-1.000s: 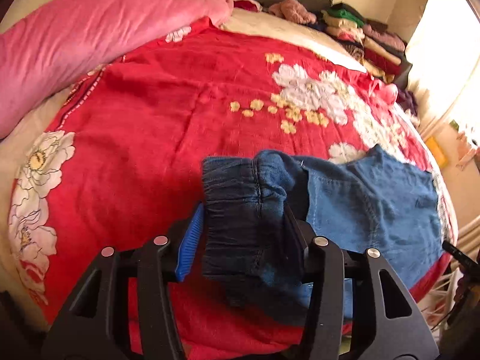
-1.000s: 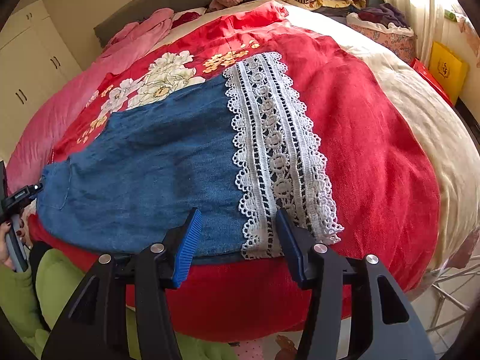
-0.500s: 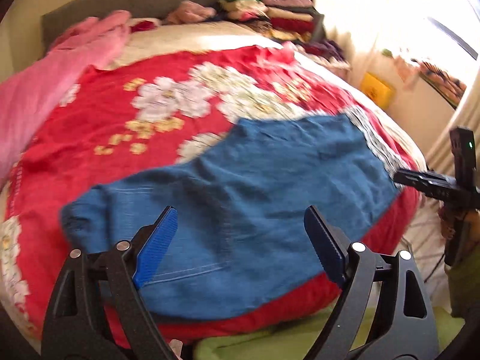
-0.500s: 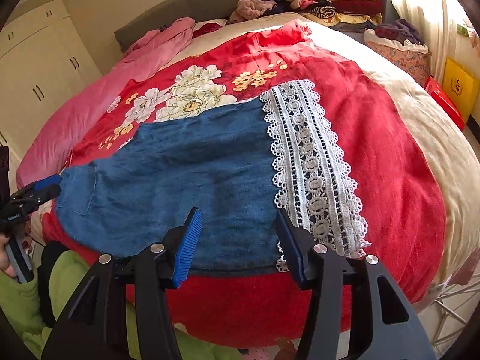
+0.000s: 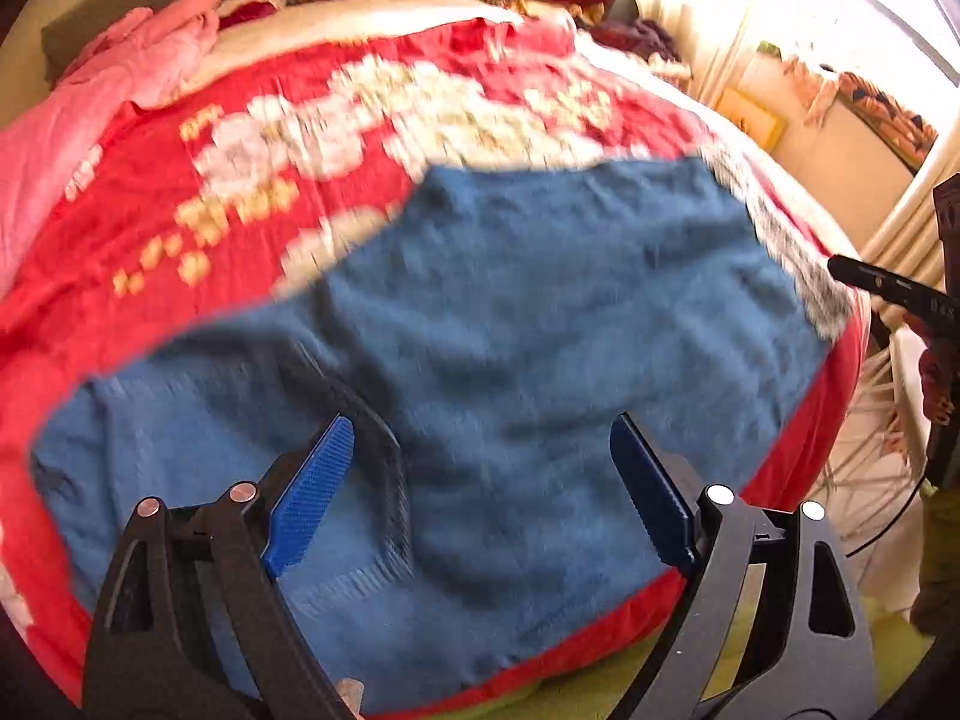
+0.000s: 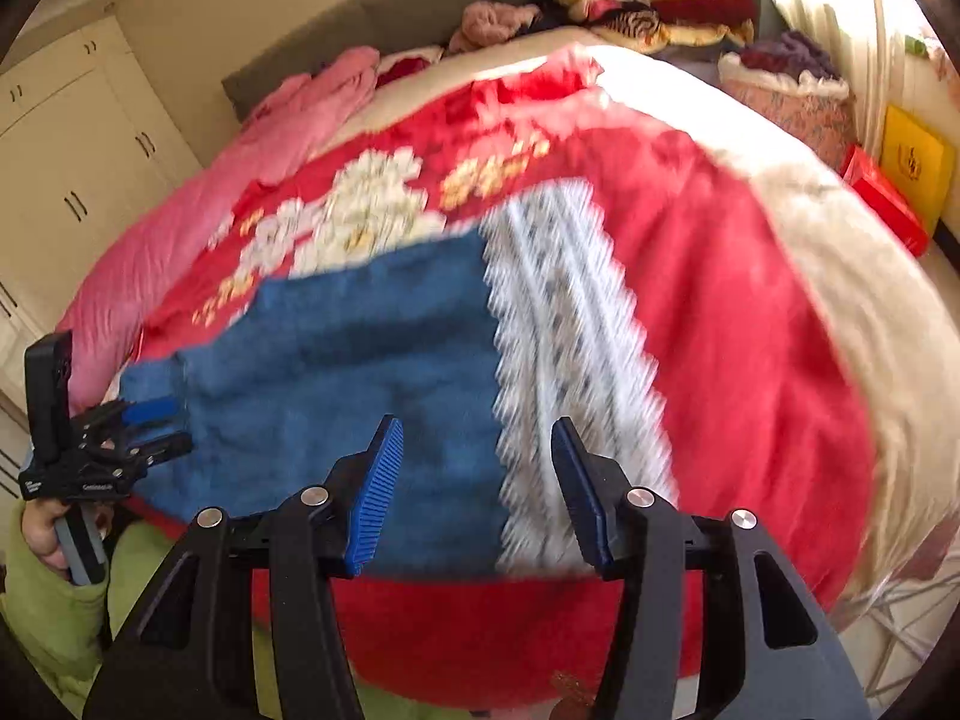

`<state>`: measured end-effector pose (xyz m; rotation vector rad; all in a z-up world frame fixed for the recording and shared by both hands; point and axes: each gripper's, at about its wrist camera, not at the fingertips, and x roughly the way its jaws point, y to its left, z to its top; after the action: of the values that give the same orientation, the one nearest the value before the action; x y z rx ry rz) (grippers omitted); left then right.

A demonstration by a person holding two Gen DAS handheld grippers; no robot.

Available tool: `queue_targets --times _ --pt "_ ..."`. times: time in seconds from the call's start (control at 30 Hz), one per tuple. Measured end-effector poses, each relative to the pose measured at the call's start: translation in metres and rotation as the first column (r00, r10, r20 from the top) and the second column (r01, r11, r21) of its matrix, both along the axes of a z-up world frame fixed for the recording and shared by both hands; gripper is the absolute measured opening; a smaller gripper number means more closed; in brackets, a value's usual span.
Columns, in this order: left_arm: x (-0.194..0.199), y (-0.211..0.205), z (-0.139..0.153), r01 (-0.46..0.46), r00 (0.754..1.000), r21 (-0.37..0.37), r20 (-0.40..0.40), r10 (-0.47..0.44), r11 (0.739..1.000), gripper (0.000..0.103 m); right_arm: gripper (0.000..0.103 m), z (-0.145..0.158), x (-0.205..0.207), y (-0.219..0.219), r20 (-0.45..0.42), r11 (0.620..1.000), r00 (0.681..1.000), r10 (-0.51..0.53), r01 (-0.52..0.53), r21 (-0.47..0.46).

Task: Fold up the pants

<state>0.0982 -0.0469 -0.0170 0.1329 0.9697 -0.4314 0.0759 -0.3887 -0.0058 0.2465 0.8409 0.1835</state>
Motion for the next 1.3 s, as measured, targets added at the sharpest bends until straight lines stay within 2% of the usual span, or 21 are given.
queue_targets --times 0.13,0.27,0.47,0.57,0.6,0.7,0.77,0.8,0.83,0.87,1.0,1.1,1.23,1.3 --pt "0.026 -0.005 0.020 -0.025 0.999 -0.012 0.044 0.026 1.000 0.081 0.050 0.017 0.043 -0.019 0.038 1.000 0.999 -0.027 0.028 -0.015" --pt "0.058 -0.015 0.028 -0.036 0.997 -0.017 0.066 0.037 0.999 0.081 0.050 0.012 0.091 -0.034 0.006 0.999 0.999 -0.033 0.033 0.011" --pt "0.103 -0.019 0.009 -0.069 0.998 -0.048 0.000 0.069 0.996 0.080 0.050 -0.018 0.145 -0.035 -0.079 1.000 0.997 0.011 -0.009 0.018" --pt "0.123 -0.015 -0.008 -0.103 0.994 -0.086 -0.048 0.099 0.991 0.080 0.050 -0.036 0.158 -0.026 -0.120 0.999 0.992 0.047 -0.047 -0.003" --pt "0.126 -0.014 -0.013 -0.106 0.993 -0.093 -0.059 0.101 0.990 0.080 0.049 -0.044 0.161 -0.024 -0.136 0.998 0.989 0.060 -0.062 -0.008" --pt "0.135 -0.015 -0.028 -0.102 0.992 -0.099 -0.083 0.094 0.990 0.080 0.035 -0.052 0.157 -0.017 -0.119 0.996 0.989 0.083 -0.085 -0.011" --pt "0.135 -0.018 -0.033 -0.093 0.993 -0.110 -0.090 0.083 0.990 0.068 0.021 -0.046 0.150 -0.016 -0.087 0.994 0.990 0.110 -0.109 0.012" --pt "0.133 -0.022 -0.034 -0.078 0.994 -0.113 -0.088 0.068 0.991 0.046 0.019 -0.043 0.145 -0.015 -0.060 0.993 0.991 0.116 -0.116 0.006" --pt "0.129 -0.026 -0.032 -0.056 0.995 -0.130 -0.088 0.045 0.990 0.018 0.017 -0.038 0.141 -0.014 -0.038 0.993 0.992 0.121 -0.121 0.005" --pt "0.126 -0.030 -0.030 -0.035 0.995 -0.150 -0.094 0.020 0.988 0.004 0.017 -0.032 0.137 -0.015 -0.018 0.992 0.992 0.123 -0.123 0.005" --pt "0.112 -0.044 -0.006 -0.005 0.999 -0.062 0.040 0.007 0.998 0.004 0.016 -0.006 0.128 -0.013 0.065 0.992 0.991 0.116 -0.113 -0.059" --pt "0.116 -0.052 -0.003 -0.007 0.997 -0.005 0.074 0.007 1.000 0.004 0.016 0.002 0.134 -0.010 0.095 0.987 0.989 0.116 -0.104 -0.121" --pt "0.127 -0.054 -0.025 -0.021 0.999 0.013 0.033 0.020 1.000 0.007 0.017 -0.037 0.153 0.001 -0.019 0.965 0.996 0.092 -0.094 -0.245" --pt "0.127 -0.051 -0.034 -0.022 0.999 0.014 0.026 0.021 1.000 0.010 0.022 -0.051 0.154 0.001 -0.030 0.966 0.997 0.076 -0.081 -0.245"
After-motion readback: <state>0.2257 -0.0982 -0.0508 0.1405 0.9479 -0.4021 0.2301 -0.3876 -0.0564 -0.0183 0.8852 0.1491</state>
